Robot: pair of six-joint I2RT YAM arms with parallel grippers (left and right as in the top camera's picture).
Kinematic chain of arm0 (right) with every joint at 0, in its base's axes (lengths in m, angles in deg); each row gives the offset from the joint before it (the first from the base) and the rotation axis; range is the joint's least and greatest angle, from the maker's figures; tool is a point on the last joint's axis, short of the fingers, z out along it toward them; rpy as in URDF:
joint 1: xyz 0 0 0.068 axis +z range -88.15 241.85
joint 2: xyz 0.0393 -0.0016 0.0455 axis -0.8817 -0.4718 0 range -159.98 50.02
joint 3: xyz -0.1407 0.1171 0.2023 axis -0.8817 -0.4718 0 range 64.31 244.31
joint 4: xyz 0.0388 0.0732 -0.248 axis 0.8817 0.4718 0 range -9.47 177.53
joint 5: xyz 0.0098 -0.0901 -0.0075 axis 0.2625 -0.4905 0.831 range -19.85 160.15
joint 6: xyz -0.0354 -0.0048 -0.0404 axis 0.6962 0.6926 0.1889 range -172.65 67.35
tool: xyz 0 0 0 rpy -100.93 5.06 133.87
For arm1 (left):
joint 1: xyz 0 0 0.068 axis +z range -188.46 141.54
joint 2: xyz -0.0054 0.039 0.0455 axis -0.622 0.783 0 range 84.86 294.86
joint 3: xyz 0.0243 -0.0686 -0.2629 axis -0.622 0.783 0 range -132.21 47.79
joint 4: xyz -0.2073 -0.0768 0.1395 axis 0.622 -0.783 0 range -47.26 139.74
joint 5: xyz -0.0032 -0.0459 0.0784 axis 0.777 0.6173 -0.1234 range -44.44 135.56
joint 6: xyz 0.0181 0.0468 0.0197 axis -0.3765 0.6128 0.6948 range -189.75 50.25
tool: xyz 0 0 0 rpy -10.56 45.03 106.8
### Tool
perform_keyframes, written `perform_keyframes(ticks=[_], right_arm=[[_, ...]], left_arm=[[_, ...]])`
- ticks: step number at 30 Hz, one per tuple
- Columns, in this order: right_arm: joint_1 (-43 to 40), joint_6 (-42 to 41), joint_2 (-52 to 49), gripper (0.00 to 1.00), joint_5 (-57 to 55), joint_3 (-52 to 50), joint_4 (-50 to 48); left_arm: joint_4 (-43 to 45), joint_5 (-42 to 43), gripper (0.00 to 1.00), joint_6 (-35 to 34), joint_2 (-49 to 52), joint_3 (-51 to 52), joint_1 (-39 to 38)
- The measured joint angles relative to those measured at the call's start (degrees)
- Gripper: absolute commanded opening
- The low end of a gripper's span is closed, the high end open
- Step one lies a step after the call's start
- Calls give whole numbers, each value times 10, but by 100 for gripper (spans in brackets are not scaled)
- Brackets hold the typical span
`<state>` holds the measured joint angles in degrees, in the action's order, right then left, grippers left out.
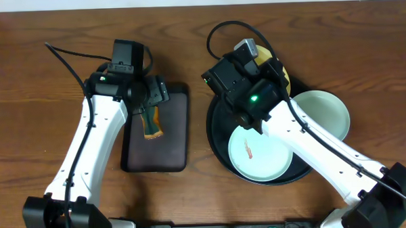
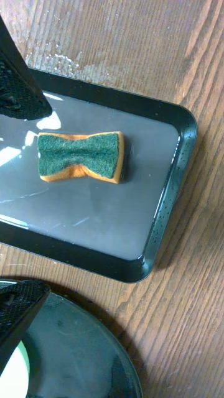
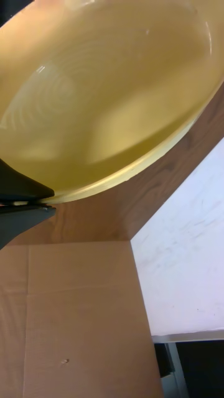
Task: Clean dirty plates on tray and stack at the side
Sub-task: 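Lift the yellow plate with the right gripper and place it right of tray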
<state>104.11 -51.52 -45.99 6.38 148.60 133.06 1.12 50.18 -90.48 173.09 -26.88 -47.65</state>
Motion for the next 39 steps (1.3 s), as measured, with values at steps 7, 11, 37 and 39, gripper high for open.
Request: perform_keyframes(ticks=[7,11,37,39], right_arm=[[0,0,0,1,-2,0,0],[-1,-11,0,1,-2,0,0],[-485,-156,1,1,674,0,21],[-558,-164,1,1,733,0,20]], left_arm=[[0,0,83,0,0,0,0],[0,0,83,0,0,0,0],[0,0,83,0,0,0,0],[0,0,83,0,0,0,0]])
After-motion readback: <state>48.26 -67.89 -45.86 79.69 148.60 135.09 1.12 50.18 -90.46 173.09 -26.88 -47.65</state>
